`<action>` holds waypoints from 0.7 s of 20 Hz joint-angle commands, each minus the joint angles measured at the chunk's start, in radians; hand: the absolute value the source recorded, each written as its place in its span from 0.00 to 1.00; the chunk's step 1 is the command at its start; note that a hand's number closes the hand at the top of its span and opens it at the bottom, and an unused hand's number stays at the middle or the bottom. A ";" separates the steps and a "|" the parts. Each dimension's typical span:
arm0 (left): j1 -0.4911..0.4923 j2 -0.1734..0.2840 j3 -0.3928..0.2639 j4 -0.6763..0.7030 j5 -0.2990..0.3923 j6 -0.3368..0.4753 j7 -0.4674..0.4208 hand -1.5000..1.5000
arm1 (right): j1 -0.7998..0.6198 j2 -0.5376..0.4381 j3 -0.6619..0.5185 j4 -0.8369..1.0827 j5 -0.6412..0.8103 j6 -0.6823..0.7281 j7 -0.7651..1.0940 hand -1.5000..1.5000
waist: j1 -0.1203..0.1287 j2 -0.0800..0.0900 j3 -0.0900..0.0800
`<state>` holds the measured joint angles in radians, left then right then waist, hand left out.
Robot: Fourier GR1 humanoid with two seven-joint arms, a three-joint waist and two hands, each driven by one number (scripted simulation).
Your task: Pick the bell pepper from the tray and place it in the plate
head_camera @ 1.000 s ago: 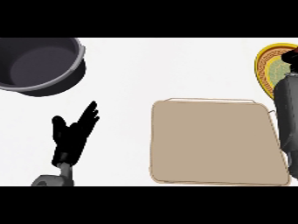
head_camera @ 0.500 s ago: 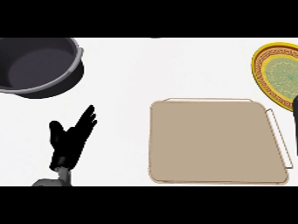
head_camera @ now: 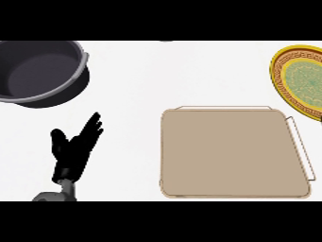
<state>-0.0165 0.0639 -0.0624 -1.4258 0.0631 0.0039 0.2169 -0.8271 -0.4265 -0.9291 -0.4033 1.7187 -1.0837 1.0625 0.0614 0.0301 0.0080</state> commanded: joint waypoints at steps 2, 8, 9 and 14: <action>0.019 -0.010 -0.009 0.016 0.005 -0.011 -0.009 0.50 | -0.028 -0.015 -0.040 0.111 -0.172 -0.053 -0.156 0.00 | 0.000 -0.002 0.002; -0.004 -0.012 -0.001 -0.005 0.006 0.005 0.013 0.50 | -0.044 0.004 -0.029 0.054 -0.303 -0.194 -0.403 0.00 | -0.005 -0.005 0.004; 0.000 0.005 0.003 -0.024 0.010 -0.005 0.029 0.50 | -0.049 -0.003 -0.034 0.035 -0.319 -0.224 -0.409 0.00 | 0.004 -0.004 0.005; 0.011 0.005 0.013 0.010 0.007 -0.003 0.003 0.50 | -0.040 0.032 -0.033 -0.047 -0.504 -0.293 -0.541 0.00 | -0.025 -0.014 0.001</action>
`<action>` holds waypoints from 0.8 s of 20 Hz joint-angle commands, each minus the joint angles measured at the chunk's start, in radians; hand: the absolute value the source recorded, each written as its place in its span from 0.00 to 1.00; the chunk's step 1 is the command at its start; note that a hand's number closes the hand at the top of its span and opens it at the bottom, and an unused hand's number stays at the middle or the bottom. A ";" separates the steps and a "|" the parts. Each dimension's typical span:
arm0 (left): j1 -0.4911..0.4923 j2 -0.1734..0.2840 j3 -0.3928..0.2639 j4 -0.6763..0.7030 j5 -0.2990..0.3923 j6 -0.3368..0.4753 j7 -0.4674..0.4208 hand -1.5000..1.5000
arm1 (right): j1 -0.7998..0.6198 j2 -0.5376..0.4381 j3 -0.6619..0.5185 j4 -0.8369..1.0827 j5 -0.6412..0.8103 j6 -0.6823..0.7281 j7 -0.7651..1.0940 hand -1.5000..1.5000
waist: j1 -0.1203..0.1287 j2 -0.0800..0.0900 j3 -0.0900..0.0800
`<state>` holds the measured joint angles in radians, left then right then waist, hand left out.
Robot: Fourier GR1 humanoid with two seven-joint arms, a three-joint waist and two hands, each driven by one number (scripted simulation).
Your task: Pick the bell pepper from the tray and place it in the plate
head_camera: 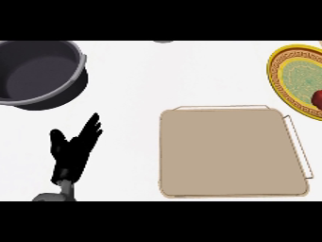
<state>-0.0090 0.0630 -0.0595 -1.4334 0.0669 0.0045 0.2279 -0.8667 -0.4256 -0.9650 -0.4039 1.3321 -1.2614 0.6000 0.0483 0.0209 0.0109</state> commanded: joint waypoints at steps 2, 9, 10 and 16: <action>-0.015 0.006 0.030 0.021 0.014 0.006 0.007 0.50 | 0.020 0.049 0.026 -0.103 -0.216 -0.094 -0.136 0.00 | -0.030 -0.011 -0.003; 0.080 0.015 0.015 -0.011 0.008 -0.012 -0.035 0.50 | 0.185 0.215 0.212 -0.419 -0.600 0.066 -0.318 0.00 | -0.050 -0.026 -0.004; 0.036 0.011 0.029 -0.028 0.009 0.019 0.021 0.50 | 0.223 0.259 0.247 -0.467 -0.639 0.085 -0.346 0.00 | -0.056 -0.027 -0.005; 0.047 0.004 0.024 -0.017 0.007 0.005 -0.023 0.50 | 0.433 0.350 0.375 -0.687 -0.875 0.178 -0.517 0.00 | -0.051 -0.022 -0.009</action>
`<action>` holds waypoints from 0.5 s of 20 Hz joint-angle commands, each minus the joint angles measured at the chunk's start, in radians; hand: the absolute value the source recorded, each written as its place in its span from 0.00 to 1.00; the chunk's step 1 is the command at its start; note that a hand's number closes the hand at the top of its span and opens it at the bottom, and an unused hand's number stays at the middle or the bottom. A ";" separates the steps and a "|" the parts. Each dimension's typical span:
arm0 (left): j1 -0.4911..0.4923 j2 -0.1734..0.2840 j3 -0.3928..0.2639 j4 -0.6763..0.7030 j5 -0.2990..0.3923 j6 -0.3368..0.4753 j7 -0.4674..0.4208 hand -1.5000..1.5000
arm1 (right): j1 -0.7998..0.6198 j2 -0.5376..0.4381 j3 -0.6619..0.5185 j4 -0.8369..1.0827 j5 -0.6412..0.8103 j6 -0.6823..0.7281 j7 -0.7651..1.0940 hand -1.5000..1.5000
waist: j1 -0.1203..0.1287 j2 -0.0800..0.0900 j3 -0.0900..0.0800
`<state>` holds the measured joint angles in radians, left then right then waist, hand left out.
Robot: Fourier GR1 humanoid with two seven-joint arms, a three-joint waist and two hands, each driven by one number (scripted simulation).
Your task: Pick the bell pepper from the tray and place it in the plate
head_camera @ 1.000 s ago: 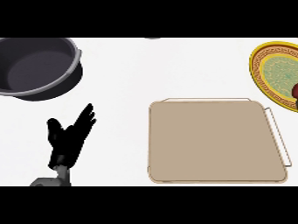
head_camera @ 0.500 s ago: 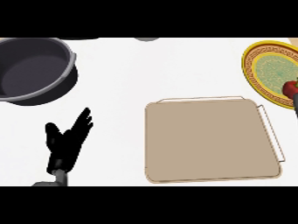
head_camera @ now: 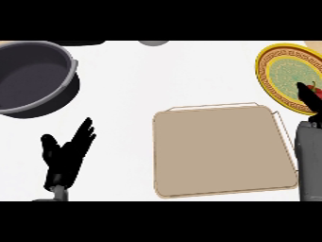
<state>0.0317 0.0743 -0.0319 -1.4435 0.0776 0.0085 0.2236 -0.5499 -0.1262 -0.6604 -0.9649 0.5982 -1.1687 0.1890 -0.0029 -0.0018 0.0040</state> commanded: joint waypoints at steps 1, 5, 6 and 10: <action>-0.047 -0.013 0.001 -0.016 -0.008 0.032 0.053 0.50 | 0.145 0.082 0.077 -0.110 -0.155 0.060 -0.133 0.00 | 0.001 0.002 -0.002; 0.029 0.031 0.026 -0.034 0.011 -0.018 0.016 0.50 | 0.254 0.123 0.173 -0.175 -0.090 0.040 -0.069 0.00 | 0.001 -0.002 -0.004; -0.021 -0.015 -0.001 -0.033 -0.019 0.033 0.037 0.50 | 0.215 0.099 0.168 -0.117 -0.082 0.054 -0.049 0.00 | 0.003 0.001 -0.004; -0.053 -0.013 0.016 0.086 -0.021 0.001 -0.032 0.50 | 0.205 0.125 0.296 -0.056 -0.106 -0.104 -0.012 0.00 | 0.006 0.003 -0.004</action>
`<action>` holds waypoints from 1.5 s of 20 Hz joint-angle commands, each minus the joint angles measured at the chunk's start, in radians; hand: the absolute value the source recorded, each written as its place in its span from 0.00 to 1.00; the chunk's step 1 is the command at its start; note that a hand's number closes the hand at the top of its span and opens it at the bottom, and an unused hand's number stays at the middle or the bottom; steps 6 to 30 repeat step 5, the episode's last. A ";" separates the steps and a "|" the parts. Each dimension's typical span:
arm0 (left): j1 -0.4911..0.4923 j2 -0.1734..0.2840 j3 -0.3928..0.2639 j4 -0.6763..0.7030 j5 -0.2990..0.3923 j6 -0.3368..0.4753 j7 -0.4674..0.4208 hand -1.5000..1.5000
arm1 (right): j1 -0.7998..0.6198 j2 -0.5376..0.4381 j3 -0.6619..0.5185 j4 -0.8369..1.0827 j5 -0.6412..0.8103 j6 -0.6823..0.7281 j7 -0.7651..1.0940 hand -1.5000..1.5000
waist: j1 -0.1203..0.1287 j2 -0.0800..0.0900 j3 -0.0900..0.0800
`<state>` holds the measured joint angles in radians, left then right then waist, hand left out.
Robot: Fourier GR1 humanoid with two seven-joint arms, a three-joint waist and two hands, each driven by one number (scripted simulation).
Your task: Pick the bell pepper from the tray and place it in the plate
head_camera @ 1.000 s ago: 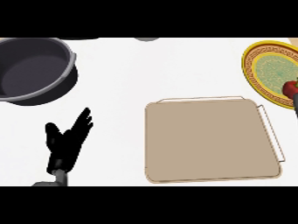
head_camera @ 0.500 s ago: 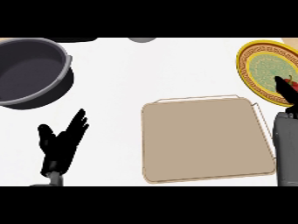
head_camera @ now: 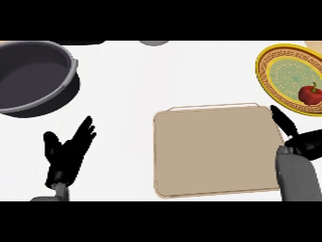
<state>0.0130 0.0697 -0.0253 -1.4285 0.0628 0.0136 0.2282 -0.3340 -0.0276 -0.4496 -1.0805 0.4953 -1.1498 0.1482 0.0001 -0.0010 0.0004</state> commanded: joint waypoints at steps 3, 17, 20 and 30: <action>0.085 -0.003 -0.026 -0.082 -0.022 0.000 0.010 0.50 | 0.016 0.027 0.094 0.021 0.068 -0.107 0.108 0.00 | 0.005 0.000 0.000; 0.001 -0.024 -0.006 0.000 -0.009 0.004 -0.002 0.50 | 0.085 0.027 0.165 -0.017 0.010 -0.138 0.098 0.00 | 0.001 0.001 0.000; 0.001 -0.024 -0.006 0.000 -0.009 0.004 -0.002 0.50 | 0.085 0.027 0.165 -0.017 0.010 -0.138 0.098 0.00 | 0.001 0.001 0.000; 0.001 -0.024 -0.006 0.000 -0.009 0.004 -0.002 0.50 | 0.085 0.027 0.165 -0.017 0.010 -0.138 0.098 0.00 | 0.001 0.001 0.000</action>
